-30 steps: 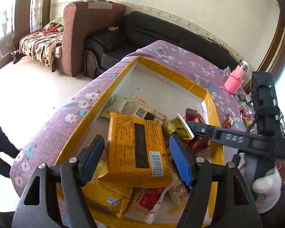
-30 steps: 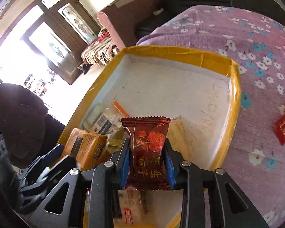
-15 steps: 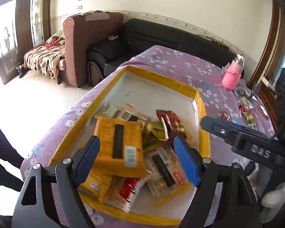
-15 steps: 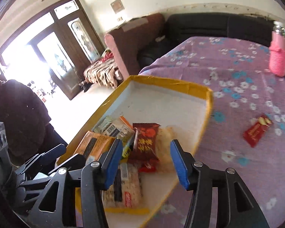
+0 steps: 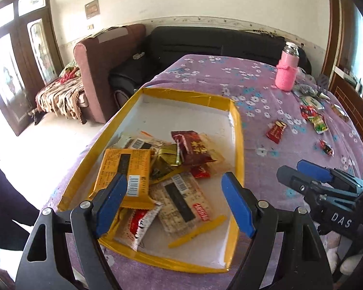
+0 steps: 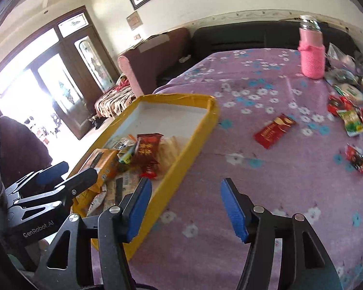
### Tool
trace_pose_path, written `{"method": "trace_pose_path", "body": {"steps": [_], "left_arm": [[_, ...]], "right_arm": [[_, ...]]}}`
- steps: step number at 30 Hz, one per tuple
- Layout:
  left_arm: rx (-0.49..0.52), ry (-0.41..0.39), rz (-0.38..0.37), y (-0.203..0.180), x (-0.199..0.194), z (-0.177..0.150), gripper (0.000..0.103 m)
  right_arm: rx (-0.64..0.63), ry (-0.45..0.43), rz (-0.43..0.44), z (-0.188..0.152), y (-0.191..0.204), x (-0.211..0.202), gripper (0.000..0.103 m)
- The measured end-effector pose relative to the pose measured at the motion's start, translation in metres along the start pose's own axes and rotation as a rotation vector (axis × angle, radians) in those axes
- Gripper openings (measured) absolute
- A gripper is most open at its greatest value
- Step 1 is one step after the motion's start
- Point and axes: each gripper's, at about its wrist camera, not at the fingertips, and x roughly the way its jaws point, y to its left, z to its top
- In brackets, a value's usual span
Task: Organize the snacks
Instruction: 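Pull both open tools back from the tray toward the table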
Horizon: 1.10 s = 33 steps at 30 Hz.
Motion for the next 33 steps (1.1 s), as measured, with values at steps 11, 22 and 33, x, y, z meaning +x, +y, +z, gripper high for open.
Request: {"method": "trace_pose_path", "body": {"steps": [11,22,33], "left_arm": [[0.044,0.000,-0.033,-0.022,-0.009,-0.003,0.081],[0.018,-0.076,-0.479,-0.021,-0.090,0.009,0.080],[0.142,-0.367,-0.270,0.001,-0.250,0.071,0.088]], "right_arm": [[0.105,-0.040,-0.028,-0.015,-0.039,-0.028,0.064],[0.139,-0.186,-0.061,-0.005,-0.059,-0.110,0.064],[0.109,-0.467,-0.119,0.063,-0.052,-0.321,0.067]]}}
